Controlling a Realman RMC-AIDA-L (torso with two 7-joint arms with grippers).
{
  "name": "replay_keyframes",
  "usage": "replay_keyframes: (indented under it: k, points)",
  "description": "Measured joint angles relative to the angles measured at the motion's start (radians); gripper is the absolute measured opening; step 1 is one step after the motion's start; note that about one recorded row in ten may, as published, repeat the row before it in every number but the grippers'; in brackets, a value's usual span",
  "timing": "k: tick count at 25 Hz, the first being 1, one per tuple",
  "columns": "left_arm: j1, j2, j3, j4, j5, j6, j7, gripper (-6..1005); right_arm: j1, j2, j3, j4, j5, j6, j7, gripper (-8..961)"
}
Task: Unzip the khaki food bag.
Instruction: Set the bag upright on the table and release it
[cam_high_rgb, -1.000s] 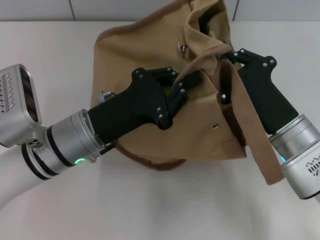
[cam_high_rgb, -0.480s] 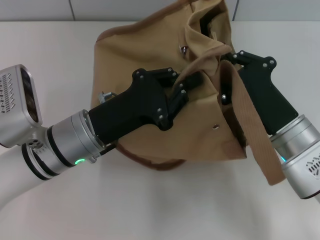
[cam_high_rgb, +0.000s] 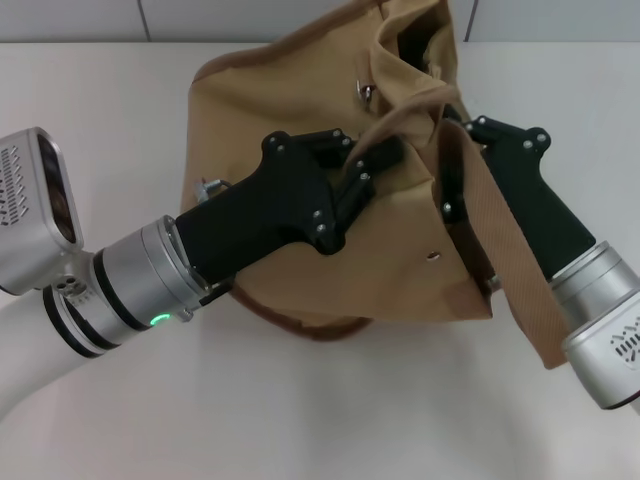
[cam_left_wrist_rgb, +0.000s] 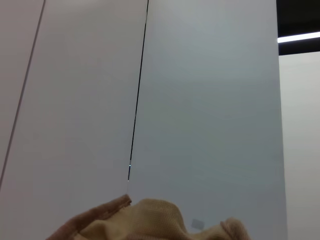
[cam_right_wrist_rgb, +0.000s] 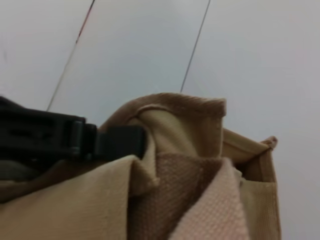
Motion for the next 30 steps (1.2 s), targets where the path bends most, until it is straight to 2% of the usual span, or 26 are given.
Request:
replay_keyframes:
  k: [20,30]
  points:
    - [0.034,0.000,-0.071,-0.014,-0.001,0.017,0.037,71,-0.002,0.000,-0.008,-0.001,0.005,0.052,0.002,4]
    - [0.099,0.002,-0.197,-0.002,-0.001,0.073,0.037,71,-0.002,0.000,-0.011,-0.002,0.005,0.053,0.003,4]
